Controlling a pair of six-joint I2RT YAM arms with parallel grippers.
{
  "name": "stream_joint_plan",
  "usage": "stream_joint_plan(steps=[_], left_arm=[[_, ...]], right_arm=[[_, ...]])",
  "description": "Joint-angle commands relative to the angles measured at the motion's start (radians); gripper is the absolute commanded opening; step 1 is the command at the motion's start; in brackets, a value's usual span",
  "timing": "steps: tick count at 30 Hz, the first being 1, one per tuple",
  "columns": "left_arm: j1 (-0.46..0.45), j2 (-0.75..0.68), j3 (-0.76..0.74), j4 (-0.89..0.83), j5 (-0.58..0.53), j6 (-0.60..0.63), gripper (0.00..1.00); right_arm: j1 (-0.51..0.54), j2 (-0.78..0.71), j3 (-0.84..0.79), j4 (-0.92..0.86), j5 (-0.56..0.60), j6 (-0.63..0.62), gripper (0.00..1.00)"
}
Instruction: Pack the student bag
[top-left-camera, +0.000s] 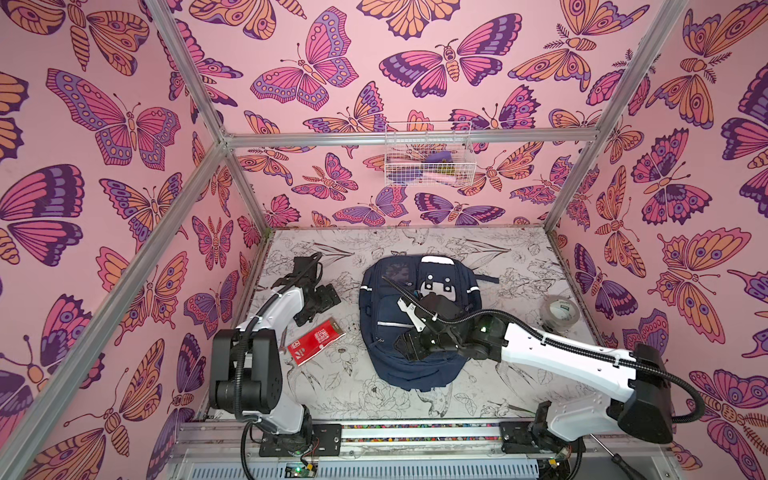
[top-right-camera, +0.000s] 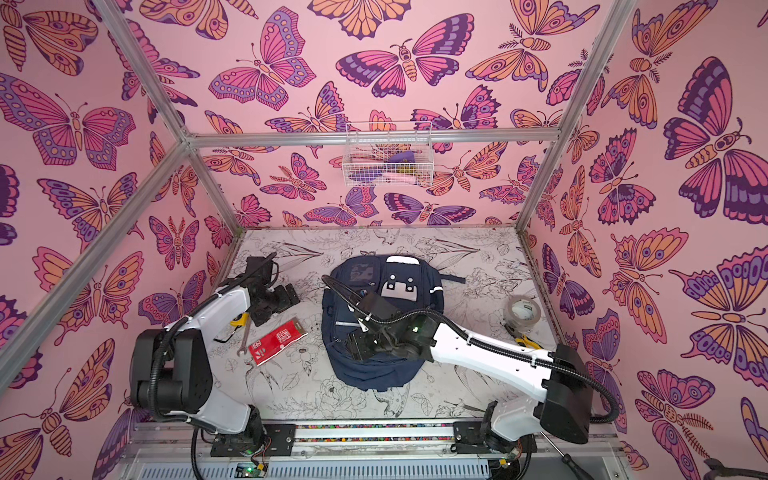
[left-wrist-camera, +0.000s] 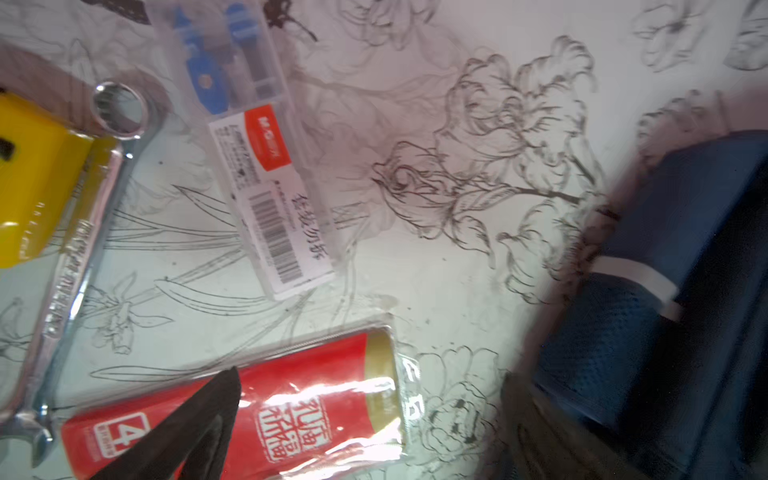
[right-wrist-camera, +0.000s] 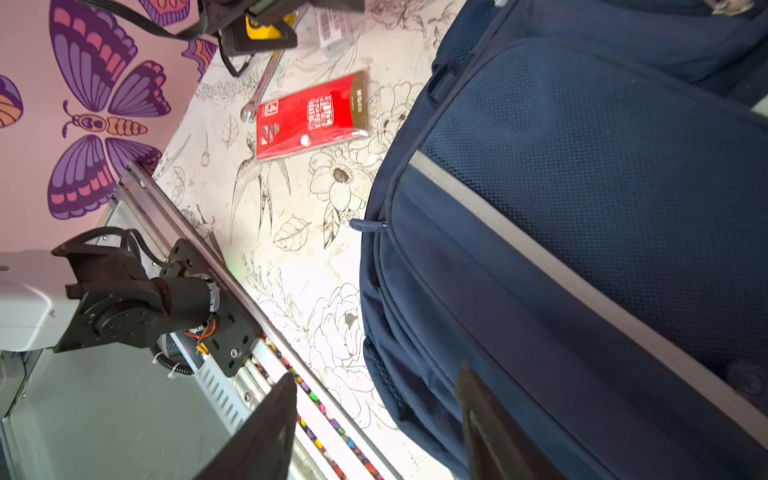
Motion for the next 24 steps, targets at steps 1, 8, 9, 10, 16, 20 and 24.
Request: stream_joint_plan(steps=[1, 8, 9, 10, 16, 20, 24], left_arm=[[0.014, 0.04, 0.051, -0.067, -0.077, 0.055, 0.95], [0.025, 0.177, 0.124, -0.098, -0.089, 0.07, 0.86], [0.026, 0.195, 0.131, -0.099, -0.095, 0.069, 0.85], [0.028, 0.208, 0.137, -0.1, -0.099, 0.066, 0.85], [0.048, 0.271, 0.179, -0.1, -0.104, 0.069, 0.84], [0.054, 0.298, 0.205, -0.099, -0.099, 0.075, 0.76], [0.056, 0.326, 0.22, -0.094, -0.09, 0.082, 0.66]], right_arm=[[-0.002, -0.021, -0.009, 0.038, 0.045, 0.004, 0.63], [-0.02, -0.064, -0.034, 0.021, 0.083, 0.013, 0.57], [-0.025, -0.075, -0.042, 0.02, 0.083, 0.015, 0.56], [-0.03, -0.085, -0.05, 0.02, 0.082, 0.015, 0.56], [-0.057, -0.136, -0.085, 0.019, 0.075, 0.018, 0.54], [-0.072, -0.136, -0.079, 0.002, 0.071, 0.021, 0.46], [-0.078, -0.131, -0.066, -0.009, 0.07, 0.026, 0.37]])
